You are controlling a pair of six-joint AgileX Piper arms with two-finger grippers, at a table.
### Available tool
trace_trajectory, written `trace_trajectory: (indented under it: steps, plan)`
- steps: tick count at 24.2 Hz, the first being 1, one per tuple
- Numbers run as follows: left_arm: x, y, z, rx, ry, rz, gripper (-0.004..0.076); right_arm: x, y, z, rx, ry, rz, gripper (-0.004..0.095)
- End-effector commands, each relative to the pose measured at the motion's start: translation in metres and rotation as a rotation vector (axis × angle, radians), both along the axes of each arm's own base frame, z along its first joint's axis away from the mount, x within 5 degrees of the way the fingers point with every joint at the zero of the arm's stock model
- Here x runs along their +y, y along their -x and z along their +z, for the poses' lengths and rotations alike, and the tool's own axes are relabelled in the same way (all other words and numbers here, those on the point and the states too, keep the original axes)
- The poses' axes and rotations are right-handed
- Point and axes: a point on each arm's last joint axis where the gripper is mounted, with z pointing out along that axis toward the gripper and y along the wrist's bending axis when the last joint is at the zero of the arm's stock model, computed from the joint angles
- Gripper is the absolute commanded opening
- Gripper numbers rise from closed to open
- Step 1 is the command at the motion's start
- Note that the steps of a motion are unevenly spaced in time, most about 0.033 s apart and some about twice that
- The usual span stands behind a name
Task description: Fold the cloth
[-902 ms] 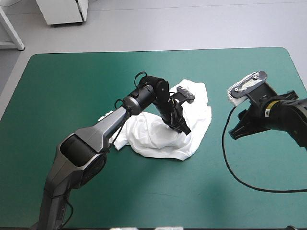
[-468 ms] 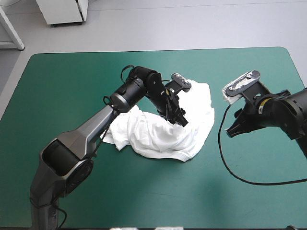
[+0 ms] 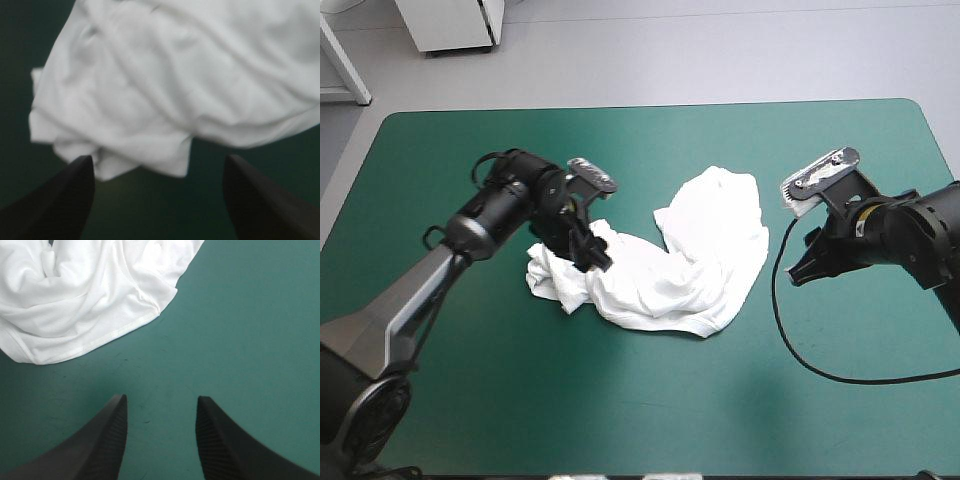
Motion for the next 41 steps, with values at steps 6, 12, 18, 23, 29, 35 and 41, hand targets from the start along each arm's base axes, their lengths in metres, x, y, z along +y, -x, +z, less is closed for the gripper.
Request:
trace_trajectory:
  steps: [6, 12, 18, 23, 29, 35, 41]
  plan:
    - [0.082, 0.028, 0.011, -0.012, 0.005, 0.209, 0.0525, 0.003, 0.003, 0.014, -0.078, -0.077, 0.019, 0.0414]
    - [0.083, 0.012, -0.008, -0.014, -0.022, 0.197, 0.0525, 0.003, 0.003, 0.014, -0.080, -0.075, 0.023, 0.0414]
    - [0.093, -0.016, -0.038, 0.019, -0.010, 0.233, 0.0525, 0.004, -0.006, 0.011, -0.092, -0.046, 0.021, 0.0414]
    - [0.085, -0.032, -0.063, 0.061, 0.016, 0.229, 0.0524, 0.013, -0.025, -0.005, -0.030, -0.023, 0.022, 0.0414]
    - [0.080, -0.042, -0.088, 0.119, 0.032, 0.231, 0.0435, 0.015, -0.038, -0.009, -0.068, 0.005, 0.021, 0.0414]
    - [0.076, -0.045, -0.089, 0.108, 0.072, 0.232, 0.0111, 0.026, -0.068, -0.032, -0.032, 0.042, 0.025, 0.0414]
    - [0.076, -0.044, -0.089, 0.116, 0.069, 0.226, -0.0008, 0.037, -0.098, -0.064, 0.040, 0.068, 0.018, 0.0415]
